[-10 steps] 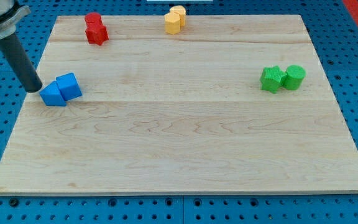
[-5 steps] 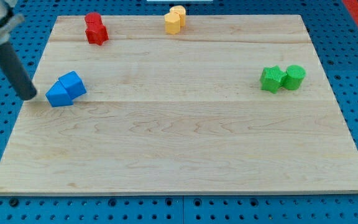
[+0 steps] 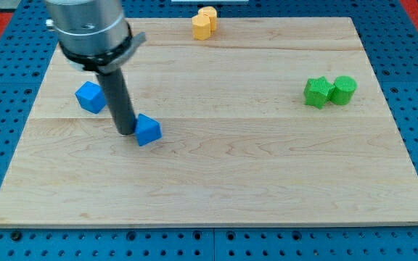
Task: Move the blue triangle to the bottom right of the board
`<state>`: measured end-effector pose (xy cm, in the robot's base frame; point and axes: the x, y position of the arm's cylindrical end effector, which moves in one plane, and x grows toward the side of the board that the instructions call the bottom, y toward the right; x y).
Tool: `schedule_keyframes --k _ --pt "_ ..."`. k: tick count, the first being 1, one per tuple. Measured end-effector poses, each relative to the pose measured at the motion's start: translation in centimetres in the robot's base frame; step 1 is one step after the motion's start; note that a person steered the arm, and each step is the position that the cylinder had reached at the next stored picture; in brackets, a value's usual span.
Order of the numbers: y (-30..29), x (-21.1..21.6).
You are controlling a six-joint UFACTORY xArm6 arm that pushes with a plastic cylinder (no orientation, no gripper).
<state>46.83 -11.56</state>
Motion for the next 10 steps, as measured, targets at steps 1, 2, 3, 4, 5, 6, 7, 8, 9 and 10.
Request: schedule_keyframes --k 1,2,3,4,5,6,7,8,9,10 --pt "5.4 1.1" --pt "11.5 3.2" --pt "16.5 5.1" --pt "20.9 7.8" --pt "23.3 7.9" --pt "22.5 6.2" --pt "20.5 4.8" --pt "20.8 4.8" --pt "23.8 4.8" --pt "26.8 4.7"
